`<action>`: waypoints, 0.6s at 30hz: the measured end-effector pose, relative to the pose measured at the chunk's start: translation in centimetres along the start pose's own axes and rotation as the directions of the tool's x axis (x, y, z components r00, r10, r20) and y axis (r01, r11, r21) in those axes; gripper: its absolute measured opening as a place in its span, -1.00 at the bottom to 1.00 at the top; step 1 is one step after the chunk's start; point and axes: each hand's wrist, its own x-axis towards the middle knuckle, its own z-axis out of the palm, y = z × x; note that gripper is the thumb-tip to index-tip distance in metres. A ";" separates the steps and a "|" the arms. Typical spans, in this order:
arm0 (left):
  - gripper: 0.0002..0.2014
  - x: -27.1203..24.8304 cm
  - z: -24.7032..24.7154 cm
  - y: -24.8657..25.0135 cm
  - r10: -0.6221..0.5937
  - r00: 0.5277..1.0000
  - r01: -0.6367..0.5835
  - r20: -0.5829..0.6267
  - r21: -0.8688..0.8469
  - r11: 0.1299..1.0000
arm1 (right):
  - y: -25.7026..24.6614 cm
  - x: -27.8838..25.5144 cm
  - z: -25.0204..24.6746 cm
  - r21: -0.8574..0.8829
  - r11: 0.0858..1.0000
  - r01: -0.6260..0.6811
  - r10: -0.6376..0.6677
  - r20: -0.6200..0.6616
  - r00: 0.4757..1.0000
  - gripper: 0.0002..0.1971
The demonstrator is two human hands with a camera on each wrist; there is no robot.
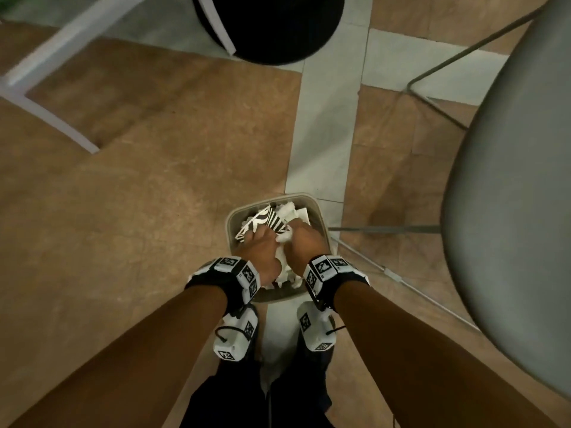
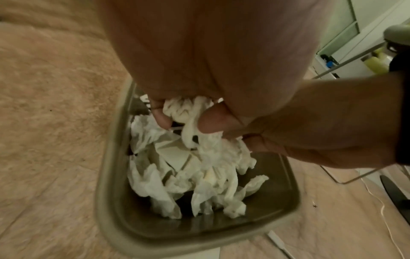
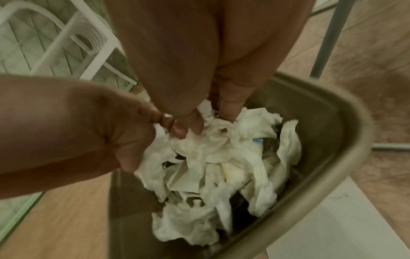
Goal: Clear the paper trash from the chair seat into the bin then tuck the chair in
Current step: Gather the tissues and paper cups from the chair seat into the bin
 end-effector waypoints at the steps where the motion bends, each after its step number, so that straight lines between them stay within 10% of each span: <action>1: -0.58 0.9 0.5 -0.2 -0.011 1.000 0.010 0.014 0.024 1.000 | 0.1 1.0 0.8 -0.032 0.999 -0.001 0.002 0.015 1.000 -0.59; 9: -0.45 7.1 4.8 -2.3 -0.034 0.982 0.007 0.186 0.144 0.990 | 1.6 5.1 5.2 -0.244 0.969 0.034 0.043 0.304 0.952 -0.47; 18: -0.33 6.3 5.0 -2.9 0.031 0.991 -0.049 0.129 0.142 0.989 | 1.5 3.6 3.5 -0.281 0.950 0.138 -0.054 0.288 0.956 -0.45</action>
